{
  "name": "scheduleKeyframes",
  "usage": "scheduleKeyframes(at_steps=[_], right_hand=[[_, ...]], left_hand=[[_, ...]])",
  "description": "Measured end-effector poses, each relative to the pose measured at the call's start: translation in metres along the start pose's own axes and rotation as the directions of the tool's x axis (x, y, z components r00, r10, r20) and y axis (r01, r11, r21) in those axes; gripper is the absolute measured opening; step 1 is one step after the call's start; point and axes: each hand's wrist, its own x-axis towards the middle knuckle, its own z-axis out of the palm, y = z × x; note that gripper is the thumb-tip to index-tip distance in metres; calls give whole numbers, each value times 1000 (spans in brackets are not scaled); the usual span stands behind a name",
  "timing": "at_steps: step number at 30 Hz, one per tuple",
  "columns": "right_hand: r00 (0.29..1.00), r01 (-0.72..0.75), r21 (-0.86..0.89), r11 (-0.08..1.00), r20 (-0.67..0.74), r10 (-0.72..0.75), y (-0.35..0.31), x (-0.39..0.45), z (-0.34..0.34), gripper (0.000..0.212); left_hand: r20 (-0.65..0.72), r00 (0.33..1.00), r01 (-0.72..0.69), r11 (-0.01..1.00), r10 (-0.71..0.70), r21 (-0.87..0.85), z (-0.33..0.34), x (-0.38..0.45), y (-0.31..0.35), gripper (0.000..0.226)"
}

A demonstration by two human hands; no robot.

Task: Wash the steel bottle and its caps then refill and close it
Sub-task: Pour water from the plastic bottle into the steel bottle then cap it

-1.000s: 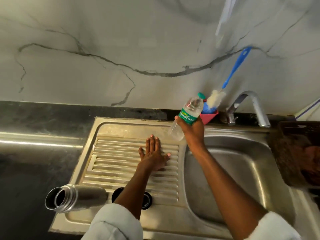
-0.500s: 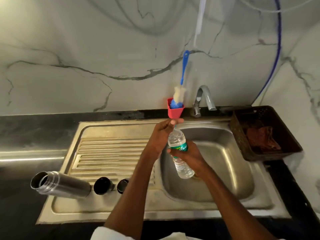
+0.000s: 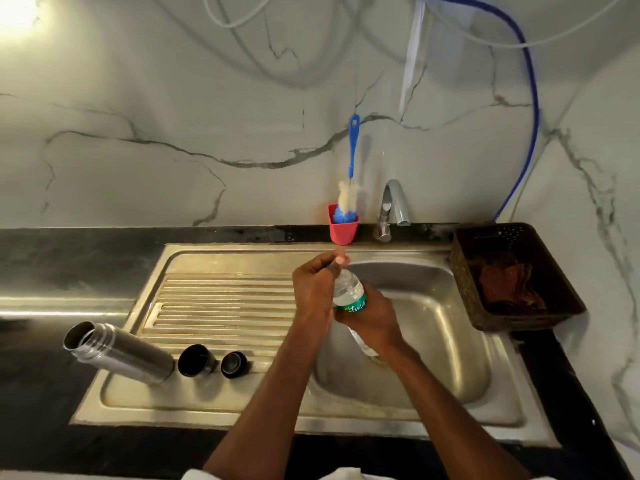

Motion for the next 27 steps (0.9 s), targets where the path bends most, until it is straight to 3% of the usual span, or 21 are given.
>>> scheduleKeyframes(at_steps=[2, 5, 9, 14, 19, 23, 25, 27], right_hand=[[999, -4, -85, 996, -53, 0, 1, -2, 2, 71], [999, 11, -168, 986, -42, -18, 3, -2, 2, 65], [995, 96, -272, 958, 30, -91, 10, -6, 6, 55], [987, 145, -226, 963, 102, -124, 17, -19, 20, 56], [972, 165, -138, 976, 190, -138, 22, -33, 39, 58], [965, 158, -125, 979, 232, -126, 22, -40, 62, 58], [967, 153, -140, 978, 226, -118, 19, -43, 73, 60], [966, 156, -164, 974, 233, -116, 14, -48, 84, 63]], left_hand=[[-94, 994, -37, 993, 47, 111, -2, -1, -4, 8], [-127, 976, -124, 926, 180, 357, -12, -5, -8, 18], [-106, 962, -177, 873, 250, 455, -35, -12, -10, 16], [-240, 949, -95, 912, 204, 400, -74, -15, -19, 30], [-210, 968, 58, 690, 138, 721, -132, -29, -70, 50], [-166, 986, 120, 554, 33, 824, -171, -44, -114, 34], [-129, 991, 94, 536, 28, 839, -182, -48, -122, 17], [-113, 993, 79, 537, 31, 840, -190, -50, -123, 15]])
